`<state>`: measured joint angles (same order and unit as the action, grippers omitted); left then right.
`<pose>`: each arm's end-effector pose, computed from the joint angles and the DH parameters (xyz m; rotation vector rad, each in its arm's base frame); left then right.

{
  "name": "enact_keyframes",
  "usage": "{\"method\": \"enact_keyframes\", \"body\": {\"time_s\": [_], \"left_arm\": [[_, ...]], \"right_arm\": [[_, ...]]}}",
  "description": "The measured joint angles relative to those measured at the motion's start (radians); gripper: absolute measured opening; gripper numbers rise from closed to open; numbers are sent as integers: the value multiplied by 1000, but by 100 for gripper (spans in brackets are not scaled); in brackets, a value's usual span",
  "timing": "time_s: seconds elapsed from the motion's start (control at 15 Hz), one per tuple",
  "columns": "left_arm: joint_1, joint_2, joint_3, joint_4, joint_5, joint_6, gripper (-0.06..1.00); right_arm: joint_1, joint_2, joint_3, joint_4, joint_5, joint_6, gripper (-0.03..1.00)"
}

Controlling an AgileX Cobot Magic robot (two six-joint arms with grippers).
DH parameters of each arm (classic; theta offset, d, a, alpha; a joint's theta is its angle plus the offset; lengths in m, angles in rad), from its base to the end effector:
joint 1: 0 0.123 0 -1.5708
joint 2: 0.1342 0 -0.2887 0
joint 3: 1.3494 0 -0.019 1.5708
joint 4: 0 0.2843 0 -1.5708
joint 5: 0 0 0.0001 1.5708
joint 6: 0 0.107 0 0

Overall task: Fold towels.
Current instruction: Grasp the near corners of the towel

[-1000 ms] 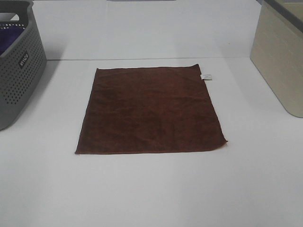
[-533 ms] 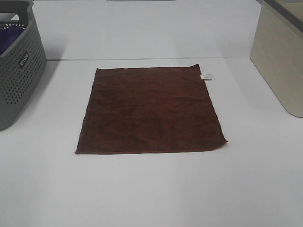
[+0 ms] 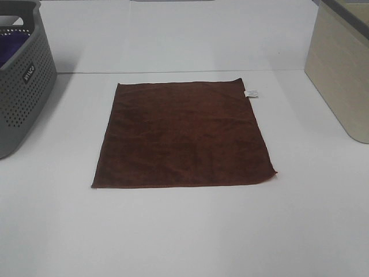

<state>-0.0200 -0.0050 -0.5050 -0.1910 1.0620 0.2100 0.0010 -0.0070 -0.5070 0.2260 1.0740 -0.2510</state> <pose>0.0324 -0.0184 0.2891 0.2421 2.0081 -0.1080 0.0312 0.0211 0.2893 -0.2684 2.0069 0.1125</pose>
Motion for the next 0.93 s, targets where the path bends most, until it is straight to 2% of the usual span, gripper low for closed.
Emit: {"method": "enact_keyframes", "body": {"time_s": [0.53,0.73,0.93], "left_arm": [[0,0,-4,0,-15,0,65],[0,12,-8,0,-82,0,65],[0,96,-8,-3,-228,0,65]], "right_arm": [[0,16,-2,0,-7,4,76],[0,101,-11,0,-82,25,76],[0,252,-11,0,-239,26,76]]}}
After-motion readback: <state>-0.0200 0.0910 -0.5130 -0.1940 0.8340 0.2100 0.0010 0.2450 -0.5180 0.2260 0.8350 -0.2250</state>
